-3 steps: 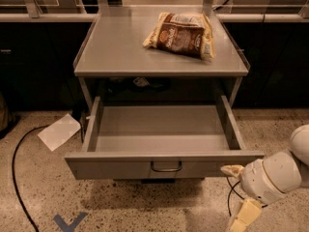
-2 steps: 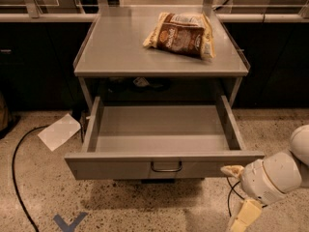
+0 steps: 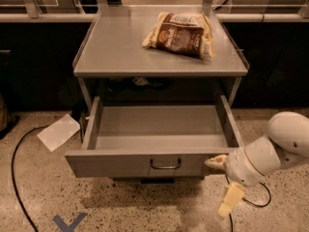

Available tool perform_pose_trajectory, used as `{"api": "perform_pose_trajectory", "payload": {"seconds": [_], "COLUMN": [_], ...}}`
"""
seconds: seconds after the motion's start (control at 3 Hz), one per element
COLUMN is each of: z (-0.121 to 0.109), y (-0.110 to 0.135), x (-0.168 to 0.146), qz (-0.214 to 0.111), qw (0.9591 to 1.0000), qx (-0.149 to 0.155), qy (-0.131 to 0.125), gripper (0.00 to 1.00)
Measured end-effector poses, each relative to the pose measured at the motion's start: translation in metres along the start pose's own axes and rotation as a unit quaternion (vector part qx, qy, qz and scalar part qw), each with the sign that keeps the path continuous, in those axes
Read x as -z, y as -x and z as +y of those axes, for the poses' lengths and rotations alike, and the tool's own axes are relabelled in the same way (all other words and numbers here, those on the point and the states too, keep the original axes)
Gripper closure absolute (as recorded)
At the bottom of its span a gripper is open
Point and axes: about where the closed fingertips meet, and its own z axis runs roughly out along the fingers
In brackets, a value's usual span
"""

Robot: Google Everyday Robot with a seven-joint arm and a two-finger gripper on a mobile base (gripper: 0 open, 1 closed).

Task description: Close top drawer

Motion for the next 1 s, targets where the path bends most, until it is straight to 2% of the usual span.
{"api": "perform_pose_trajectory", "payload": {"seconds": [0.33,0.67,1.0], "z": [-0.028,-0.028,-0.083], "y": [0.021,0.021,0.046], "x": [-0.017,-0.017,-0.021], "qz": [-0.011,-0.011,-0.011], "qw": [0.9996,0.9996,0.9979], "qx": [0.024,0.024,0.063], "qy": [0.013,0.013,0.013], "gripper": [0.00,0.00,0.00]}}
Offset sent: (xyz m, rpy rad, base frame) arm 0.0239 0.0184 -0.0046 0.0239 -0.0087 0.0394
